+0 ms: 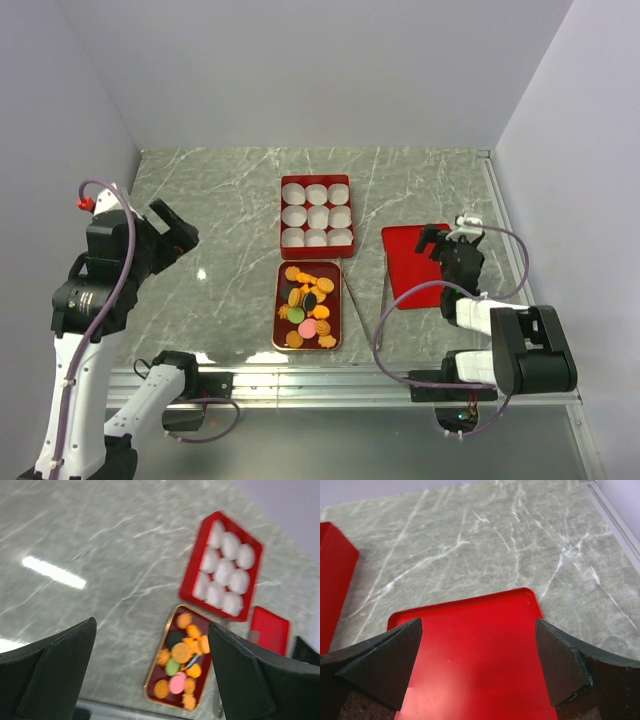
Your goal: Pack the cookies
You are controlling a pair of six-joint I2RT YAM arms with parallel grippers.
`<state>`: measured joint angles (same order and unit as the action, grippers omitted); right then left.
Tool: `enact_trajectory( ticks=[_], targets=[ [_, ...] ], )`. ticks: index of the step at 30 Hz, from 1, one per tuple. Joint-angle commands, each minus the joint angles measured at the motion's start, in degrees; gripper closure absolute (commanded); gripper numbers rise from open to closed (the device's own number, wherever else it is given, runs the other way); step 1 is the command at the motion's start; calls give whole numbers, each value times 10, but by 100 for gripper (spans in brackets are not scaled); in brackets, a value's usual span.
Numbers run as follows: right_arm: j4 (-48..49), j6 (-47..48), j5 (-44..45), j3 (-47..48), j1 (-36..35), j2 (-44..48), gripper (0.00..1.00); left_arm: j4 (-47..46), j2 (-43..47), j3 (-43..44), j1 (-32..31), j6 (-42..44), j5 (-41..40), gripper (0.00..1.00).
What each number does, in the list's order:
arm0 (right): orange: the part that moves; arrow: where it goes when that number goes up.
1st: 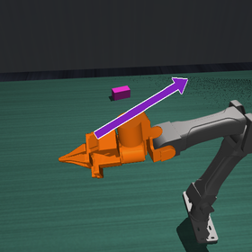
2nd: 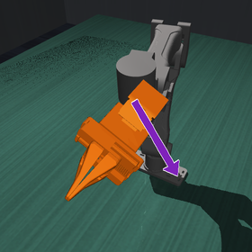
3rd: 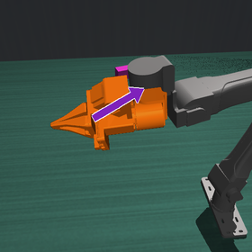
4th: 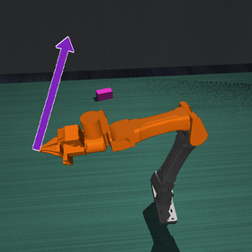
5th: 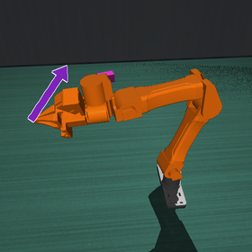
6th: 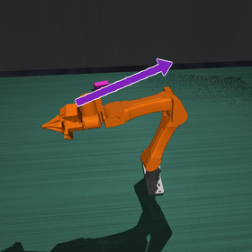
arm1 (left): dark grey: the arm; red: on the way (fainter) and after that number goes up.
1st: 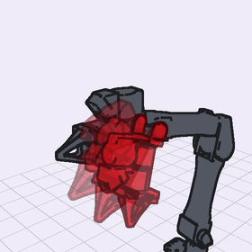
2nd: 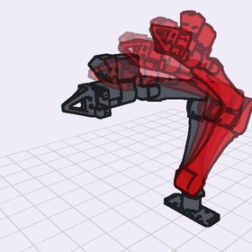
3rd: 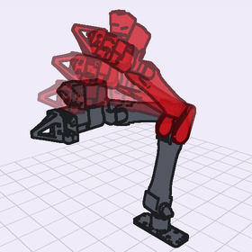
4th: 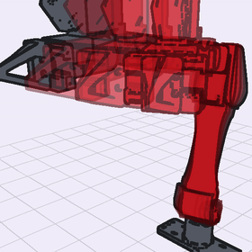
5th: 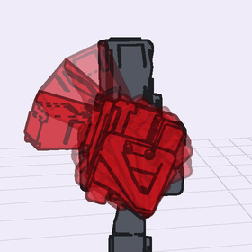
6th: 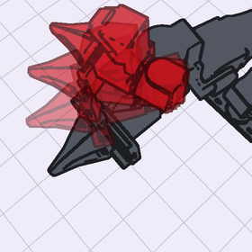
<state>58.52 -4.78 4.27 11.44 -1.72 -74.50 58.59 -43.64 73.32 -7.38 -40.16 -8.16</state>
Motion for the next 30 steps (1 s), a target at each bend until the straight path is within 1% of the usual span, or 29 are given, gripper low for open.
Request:
enact_trajectory(
  ticks=[1, 2, 3, 4, 5, 6, 7, 8, 9, 11, 12, 13, 14, 15, 16, 17, 18, 20, 21, 22, 23, 24, 26, 28, 29, 30],
  targets=[
    [-147, -6, 82, 87, -20, 47, 0, 94, 34, -9, -1, -15, -63, 1],
    [-219, -6, 87, 165, -19, 54, 0, 84, 40, -21, -1, -10, -54, 1],
    [-359, -9, 80, 208, -20, 60, 0, 80, 44, -32, -1, -3, -42, 1],
    [-419, -11, 70, 247, -20, 61, 0, 75, 45, -42, -1, 8, -29, 6],
    [-470, -14, 47, 316, -23, 62, 0, 73, 44, -45, -1, 11, -12, 9],
    [-567, -33, 37, 349, -29, 66, 0, 74, 42, -46, -1, 11, -9, 11],
    [-612, -39, 26, 381, -46, 71, 0, 73, 42, -47, -1, 11, -6, 11],
    [-654, -48, 23, 433, -54, 77, 0, 73, 42, -47, -1, 8, -8, 11],
    [-717, -78, 1, 451, -57, 91, 0, 69, 46, -47, -1, 4, -8, 12],
    [-762, -148, -38, 466, -34, 105, 0, 65, 52, -49, -1, -1, -6, 12],
    [-801, -230, -131, 462, -11, 109, 0, 56, 58, -51, -1, -1, -1, 12],
    [-826, -240, -195, 470, 13, 103, 0, 51, 65, -59, -1, -1, 4, 12],
    [-861, -246, -224, 497, 31, 95, 0, 48, 69, -63, -2, 0, 7, 12],
    [-934, -238, -219, 512, 21, 90, 0, 47, 71, -66, -2, -1, 10, 13],
    [-952, -230, -167, 518, -1, 103, 0, 48, 74, -69, -3, -5, 9, 13],
    [-959, -225, -138, 515, -26, 123, 0, 50, 77, -70, -4, -7, 9, 13],
    [-964, -225, -121, 509, -62, 164, 0, 50, 80, -72, -4, -8, 9, 13],
    [-1002, -240, -115, 510, -78, 177, 0, 51, 87, -76, -11, -8, 7, 12],
    [-1053, -251, -125, 510, -90, 165, 0, 51, 87, -77, -17, -7, 6, 12],
    [-1073, -260, -128, 507, -105, 160, 0, 51, 86, -77, -28, -1, 10, 11],
    [-1088, -269, -101, 490, -122, 159, 0, 53, 84, -76, -33, 3, 12, 11],
    [-1104, -294, -85, 479, -169, 164, 0, 53, 81, -76, -39, 5, 17, 10],
    [-1111, -320, -49, 436, -205, 171, 0, 53, 76, -76, -50, 13, 27, 9],
    [-1107, -353, -46, 405, -238, 169, 0, 54, 74, -79, -56, 15, 31, 9],
    [-1098, -370, -53, 375, -250, 159, 0, 54, 73, -81, -57, 15, 31, 9],
    [-1073, -378, -58, 364, -263, 150, 0, 53, 75, -84, -59, 15, 31, 9]
  ],
)
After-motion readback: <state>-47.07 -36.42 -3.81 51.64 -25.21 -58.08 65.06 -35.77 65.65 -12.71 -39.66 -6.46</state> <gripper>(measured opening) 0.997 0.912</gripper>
